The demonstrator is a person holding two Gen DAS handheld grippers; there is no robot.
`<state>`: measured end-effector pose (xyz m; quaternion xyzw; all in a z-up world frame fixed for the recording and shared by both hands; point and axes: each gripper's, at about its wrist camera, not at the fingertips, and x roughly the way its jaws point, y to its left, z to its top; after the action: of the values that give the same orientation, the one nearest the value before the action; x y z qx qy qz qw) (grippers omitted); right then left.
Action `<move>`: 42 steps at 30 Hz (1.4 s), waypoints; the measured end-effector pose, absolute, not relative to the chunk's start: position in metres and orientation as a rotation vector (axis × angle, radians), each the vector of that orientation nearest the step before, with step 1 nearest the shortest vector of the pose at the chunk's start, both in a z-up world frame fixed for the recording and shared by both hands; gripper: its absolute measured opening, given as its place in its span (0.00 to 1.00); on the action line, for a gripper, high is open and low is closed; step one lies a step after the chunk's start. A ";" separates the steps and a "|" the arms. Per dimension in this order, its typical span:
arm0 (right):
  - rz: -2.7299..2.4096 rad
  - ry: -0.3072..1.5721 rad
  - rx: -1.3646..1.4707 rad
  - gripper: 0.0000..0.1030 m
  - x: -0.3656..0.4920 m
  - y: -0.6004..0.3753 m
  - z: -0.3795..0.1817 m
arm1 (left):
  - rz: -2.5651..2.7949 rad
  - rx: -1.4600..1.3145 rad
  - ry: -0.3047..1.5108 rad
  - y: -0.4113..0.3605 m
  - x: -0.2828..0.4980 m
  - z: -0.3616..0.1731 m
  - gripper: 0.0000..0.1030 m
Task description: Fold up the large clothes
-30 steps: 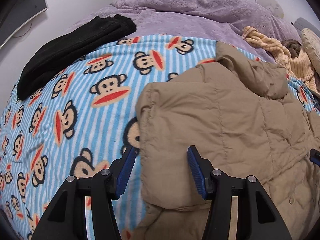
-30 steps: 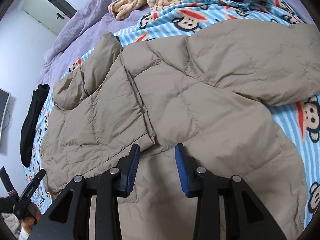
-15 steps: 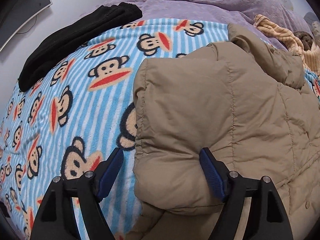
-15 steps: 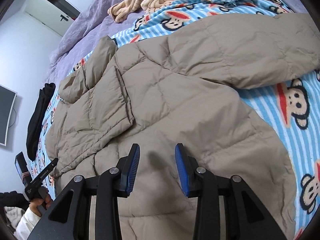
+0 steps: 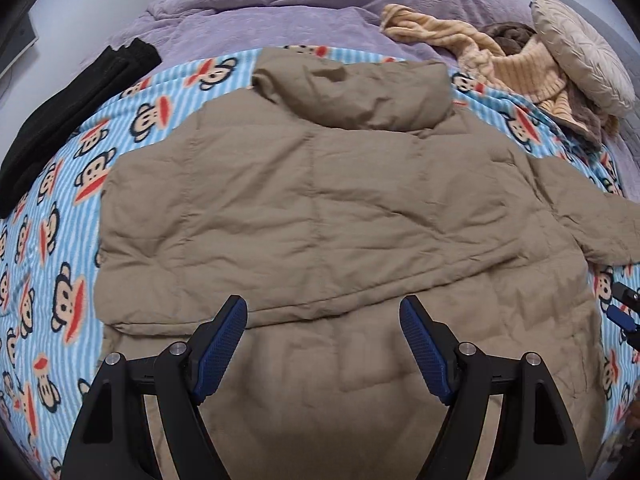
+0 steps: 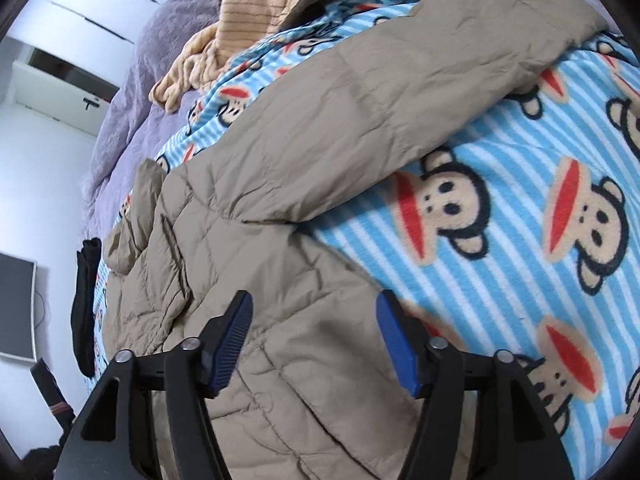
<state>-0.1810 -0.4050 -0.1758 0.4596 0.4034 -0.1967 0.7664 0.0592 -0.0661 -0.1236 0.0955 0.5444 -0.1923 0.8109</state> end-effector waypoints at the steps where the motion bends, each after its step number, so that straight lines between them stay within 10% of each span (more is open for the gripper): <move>1: -0.436 0.861 1.015 0.79 -0.186 -0.413 -0.177 | -0.420 0.214 1.161 -0.076 0.054 -0.123 0.93; 26: -0.483 0.473 1.485 0.79 -0.203 -0.611 -0.210 | -0.479 0.215 1.170 -0.171 0.034 -0.118 1.00; 31: -0.468 0.476 1.510 0.11 -0.192 -0.613 -0.201 | -0.455 0.200 1.140 -0.166 0.042 -0.109 1.00; 42: -0.228 0.579 0.991 0.09 -0.081 -0.508 -0.092 | -0.349 0.132 1.089 -0.106 0.075 -0.100 1.00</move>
<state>-0.0805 -0.5079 -0.0921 0.4677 0.2731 -0.1077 0.8337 0.0751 -0.1058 -0.0999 0.0625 0.5148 -0.1649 0.8390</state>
